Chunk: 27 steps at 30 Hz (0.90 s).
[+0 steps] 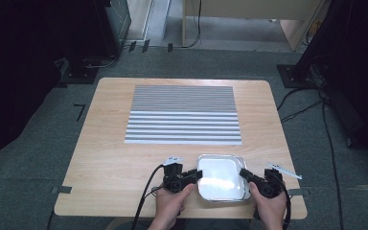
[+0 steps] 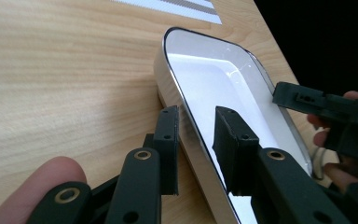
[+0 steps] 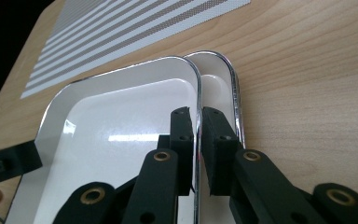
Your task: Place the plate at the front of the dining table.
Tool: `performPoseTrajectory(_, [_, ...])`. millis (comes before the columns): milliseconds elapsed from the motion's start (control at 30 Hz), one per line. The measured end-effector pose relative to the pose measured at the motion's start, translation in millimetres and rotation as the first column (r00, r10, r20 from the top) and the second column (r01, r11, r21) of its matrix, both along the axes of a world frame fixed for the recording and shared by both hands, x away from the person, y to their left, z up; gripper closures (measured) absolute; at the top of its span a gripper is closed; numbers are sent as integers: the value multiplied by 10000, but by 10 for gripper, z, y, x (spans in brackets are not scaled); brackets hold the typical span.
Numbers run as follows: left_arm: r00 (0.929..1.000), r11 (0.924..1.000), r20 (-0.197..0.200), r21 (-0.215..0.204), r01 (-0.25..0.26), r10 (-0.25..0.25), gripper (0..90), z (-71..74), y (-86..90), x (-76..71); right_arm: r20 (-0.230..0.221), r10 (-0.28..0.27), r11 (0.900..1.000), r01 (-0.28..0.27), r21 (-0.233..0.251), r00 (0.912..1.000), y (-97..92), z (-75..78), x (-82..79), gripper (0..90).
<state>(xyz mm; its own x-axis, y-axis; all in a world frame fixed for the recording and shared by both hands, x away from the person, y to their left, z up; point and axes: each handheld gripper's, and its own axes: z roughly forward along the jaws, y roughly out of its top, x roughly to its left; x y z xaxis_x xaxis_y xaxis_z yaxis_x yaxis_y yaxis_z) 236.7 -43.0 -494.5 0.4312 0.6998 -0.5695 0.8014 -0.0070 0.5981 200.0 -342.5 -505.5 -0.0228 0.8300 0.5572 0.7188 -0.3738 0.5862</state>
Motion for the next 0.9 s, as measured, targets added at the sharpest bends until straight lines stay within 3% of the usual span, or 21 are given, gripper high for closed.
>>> performPoseTrajectory(133, [9996,9993,281,378,22,-33,712,30,-14,-20,-37,104,9984,-106,-563,9999,47,31,-15,836])
performPoseTrajectory(367, [9972,9950,732,993,78,-151,726,43,-44,-84,-580,184,9938,-246,-1081,9981,111,-2,-4,846])
performPoseTrajectory(600, [9934,9876,1128,1573,35,-215,753,73,-102,-133,-646,23,9919,-105,-1265,9979,162,-3,-9,882])
performPoseTrajectory(833, [9913,9822,1316,1863,-226,-22,748,83,-131,-167,-685,-241,9968,187,-783,9974,147,-19,-16,894])
performPoseTrajectory(867, [9916,9816,1293,1882,-319,75,691,73,-133,-170,-643,-291,9962,237,-833,9975,154,-20,-17,895])
performPoseTrajectory(900, [9922,9817,1238,1869,-360,128,691,62,-135,-171,-643,-291,9962,237,-833,9975,154,-20,-17,895])
